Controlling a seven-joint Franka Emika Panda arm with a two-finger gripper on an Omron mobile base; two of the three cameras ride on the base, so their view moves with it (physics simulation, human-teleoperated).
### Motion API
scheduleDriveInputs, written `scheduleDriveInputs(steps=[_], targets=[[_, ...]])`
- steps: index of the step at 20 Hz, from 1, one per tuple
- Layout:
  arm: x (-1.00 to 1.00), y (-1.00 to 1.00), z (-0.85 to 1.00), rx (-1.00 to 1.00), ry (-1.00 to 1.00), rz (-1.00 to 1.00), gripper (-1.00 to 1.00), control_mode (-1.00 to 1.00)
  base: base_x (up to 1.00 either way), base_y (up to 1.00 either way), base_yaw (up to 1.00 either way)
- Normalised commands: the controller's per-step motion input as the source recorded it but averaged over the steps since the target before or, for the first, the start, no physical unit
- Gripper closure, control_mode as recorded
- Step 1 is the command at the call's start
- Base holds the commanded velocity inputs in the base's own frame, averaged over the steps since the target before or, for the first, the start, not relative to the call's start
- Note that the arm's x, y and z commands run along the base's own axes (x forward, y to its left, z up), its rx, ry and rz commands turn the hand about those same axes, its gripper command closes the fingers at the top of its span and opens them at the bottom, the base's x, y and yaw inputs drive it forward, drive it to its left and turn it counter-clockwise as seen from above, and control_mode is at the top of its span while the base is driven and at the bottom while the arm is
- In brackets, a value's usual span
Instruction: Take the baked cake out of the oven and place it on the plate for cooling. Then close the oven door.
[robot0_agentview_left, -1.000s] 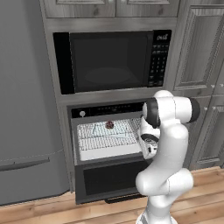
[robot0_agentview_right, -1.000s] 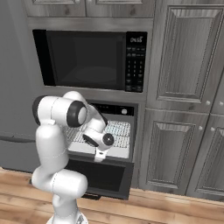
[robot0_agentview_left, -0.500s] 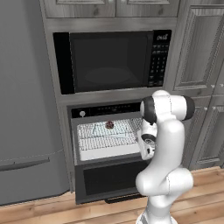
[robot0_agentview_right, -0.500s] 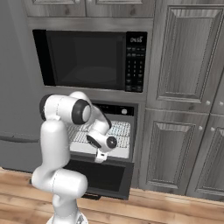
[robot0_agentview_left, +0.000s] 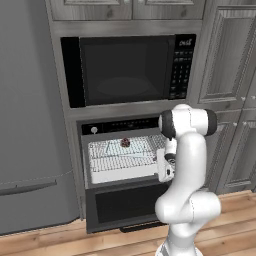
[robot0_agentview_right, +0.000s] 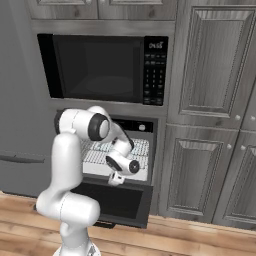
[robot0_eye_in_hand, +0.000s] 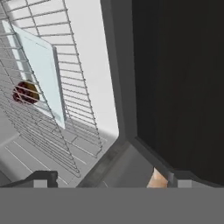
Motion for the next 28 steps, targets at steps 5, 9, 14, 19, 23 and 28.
scheduleDriveInputs(steps=[5, 9, 14, 19, 23, 28], targets=[[0.29, 0.0, -0.08, 0.08, 0.0, 0.0, -1.0, -1.0, 0.0, 0.0, 0.0], [0.31, 0.0, -0.05, 0.06, 0.0, 0.0, -1.0, -1.0, 0.0, 0.0, 0.0], [0.23, 0.0, -0.09, 0.01, 0.0, 0.0, -1.0, -1.0, 0.0, 0.0, 0.0], [0.24, 0.0, -0.19, 0.0, 0.0, 0.0, -1.0, -1.0, 0.0, 0.0, 0.0], [0.28, 0.0, -0.18, 0.0, 0.0, 0.0, -1.0, -1.0, 0.0, 0.0, 0.0], [0.26, 0.0, -0.24, 0.0, 0.0, 0.0, -1.0, -1.0, 0.0, 0.0, 0.0]])
